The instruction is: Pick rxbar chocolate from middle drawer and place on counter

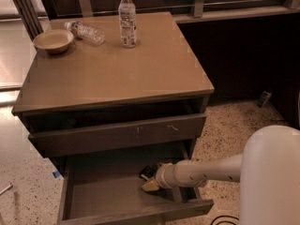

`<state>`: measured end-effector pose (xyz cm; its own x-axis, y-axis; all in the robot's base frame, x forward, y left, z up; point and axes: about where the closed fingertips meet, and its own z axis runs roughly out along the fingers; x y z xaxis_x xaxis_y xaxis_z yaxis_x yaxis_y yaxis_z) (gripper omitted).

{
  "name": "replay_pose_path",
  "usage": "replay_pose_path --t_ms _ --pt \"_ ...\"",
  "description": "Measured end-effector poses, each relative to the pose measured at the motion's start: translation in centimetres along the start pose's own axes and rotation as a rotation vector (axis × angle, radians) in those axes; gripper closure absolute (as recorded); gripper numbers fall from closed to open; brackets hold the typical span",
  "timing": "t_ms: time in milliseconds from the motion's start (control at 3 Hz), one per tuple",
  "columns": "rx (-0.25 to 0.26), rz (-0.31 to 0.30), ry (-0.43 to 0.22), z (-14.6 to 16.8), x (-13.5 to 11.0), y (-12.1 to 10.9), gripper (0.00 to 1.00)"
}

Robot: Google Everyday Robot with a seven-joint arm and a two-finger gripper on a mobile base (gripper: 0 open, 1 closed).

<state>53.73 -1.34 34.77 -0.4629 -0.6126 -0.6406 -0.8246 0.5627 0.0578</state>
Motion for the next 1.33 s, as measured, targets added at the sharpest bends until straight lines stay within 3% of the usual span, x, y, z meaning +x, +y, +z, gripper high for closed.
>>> replay_pose_path --t_ms 333,667,1000,1333 --pt "0.000 0.000 0.000 -0.11 -0.08 0.01 0.34" --pt "0.003 0.005 0.015 -0.23 0.10 -0.15 0.53" --pt "0.003 0.005 0.015 -0.23 0.10 -0.15 0.84" --pt "0.003 0.005 0.015 -0.22 0.10 -0.14 1.00"
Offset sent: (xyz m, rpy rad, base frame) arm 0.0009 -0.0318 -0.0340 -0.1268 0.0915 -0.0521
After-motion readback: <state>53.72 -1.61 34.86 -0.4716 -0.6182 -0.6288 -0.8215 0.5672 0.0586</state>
